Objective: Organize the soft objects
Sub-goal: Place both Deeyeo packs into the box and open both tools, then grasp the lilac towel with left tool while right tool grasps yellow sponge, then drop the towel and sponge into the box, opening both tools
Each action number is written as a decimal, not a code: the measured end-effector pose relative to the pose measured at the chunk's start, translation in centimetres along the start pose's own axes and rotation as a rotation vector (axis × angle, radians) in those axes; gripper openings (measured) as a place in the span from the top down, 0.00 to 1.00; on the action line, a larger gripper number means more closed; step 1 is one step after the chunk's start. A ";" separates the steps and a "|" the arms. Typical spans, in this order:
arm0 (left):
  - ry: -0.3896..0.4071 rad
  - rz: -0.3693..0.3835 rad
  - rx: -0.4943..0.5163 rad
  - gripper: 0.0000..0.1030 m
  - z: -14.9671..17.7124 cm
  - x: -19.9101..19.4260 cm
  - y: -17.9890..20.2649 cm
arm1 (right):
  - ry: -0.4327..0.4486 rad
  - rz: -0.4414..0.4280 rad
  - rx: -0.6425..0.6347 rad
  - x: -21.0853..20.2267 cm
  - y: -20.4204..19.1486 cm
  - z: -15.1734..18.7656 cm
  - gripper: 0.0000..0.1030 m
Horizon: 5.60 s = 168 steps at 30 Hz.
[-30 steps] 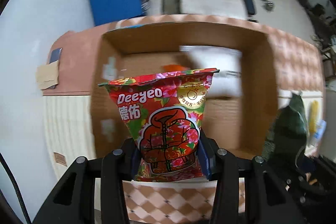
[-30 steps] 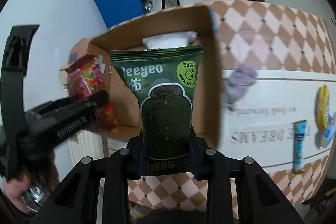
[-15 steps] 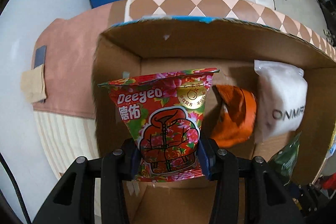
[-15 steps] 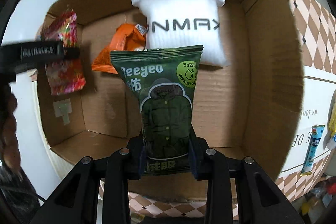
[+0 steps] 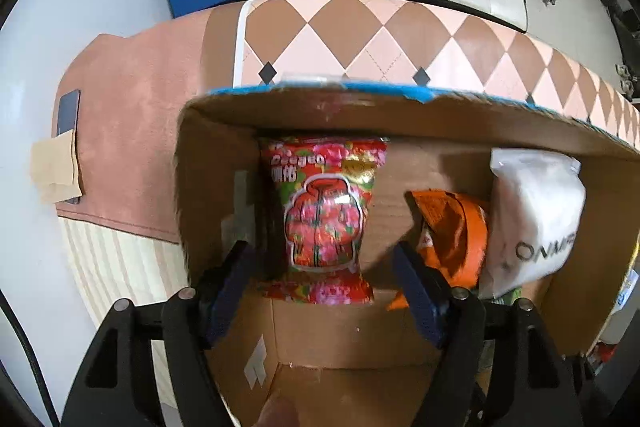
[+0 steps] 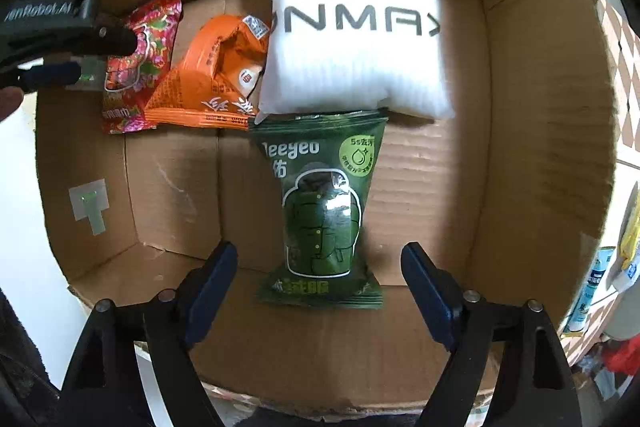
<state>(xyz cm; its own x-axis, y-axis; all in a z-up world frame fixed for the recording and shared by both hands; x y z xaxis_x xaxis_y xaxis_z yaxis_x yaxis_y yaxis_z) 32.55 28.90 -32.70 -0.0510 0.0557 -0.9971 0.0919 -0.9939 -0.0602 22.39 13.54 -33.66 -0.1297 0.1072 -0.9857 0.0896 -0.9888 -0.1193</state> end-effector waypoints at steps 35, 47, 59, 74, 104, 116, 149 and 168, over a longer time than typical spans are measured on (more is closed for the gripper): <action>0.388 0.016 0.019 0.02 17.0 -15.3 4.2 | 0.385 -0.074 -0.007 -14.3 6.4 8.6 0.00; 0.362 -0.112 0.513 0.02 11.7 -14.2 26.9 | 0.354 0.064 0.418 -15.8 33.5 10.4 0.00; 0.031 -0.298 0.857 0.02 7.2 0.3 39.9 | 0.191 0.063 0.421 -9.3 47.0 4.9 0.00; -0.261 -0.321 0.840 0.24 6.4 8.9 39.9 | -0.030 0.091 0.293 -0.4 49.5 0.3 0.00; -0.196 -0.004 0.526 0.60 9.5 6.1 40.1 | 0.018 -0.080 0.444 0.3 53.8 3.0 0.28; -0.080 0.091 0.435 0.60 11.3 0.6 37.2 | 0.104 -0.103 0.442 -2.7 50.6 7.1 0.62; -0.086 0.093 -0.015 0.60 9.2 0.1 -1.2 | 0.112 -0.367 -0.078 -4.3 -0.2 1.4 0.62; -0.007 0.081 -0.038 0.51 12.0 -2.2 -1.6 | 0.129 -0.217 -0.025 -1.3 -1.2 0.3 0.31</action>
<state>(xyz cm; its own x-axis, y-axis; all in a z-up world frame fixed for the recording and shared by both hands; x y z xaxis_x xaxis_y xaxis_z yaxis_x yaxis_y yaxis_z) 20.61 29.28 -29.87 -0.0491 -0.0256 -0.9985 0.1333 -0.9909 0.0188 22.20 14.55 -32.16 -0.0217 0.3311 -0.9434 0.0976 -0.9384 -0.3316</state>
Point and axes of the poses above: each gripper's, at about its wrist camera, not at the fingertips, and x roughly the way its jaws point, y to its right, z to its underside, the point moved 2 cm from there along x, roughly the way its jaws point, and after that the axes turned 6 degrees about y, right-handed, at the moved point
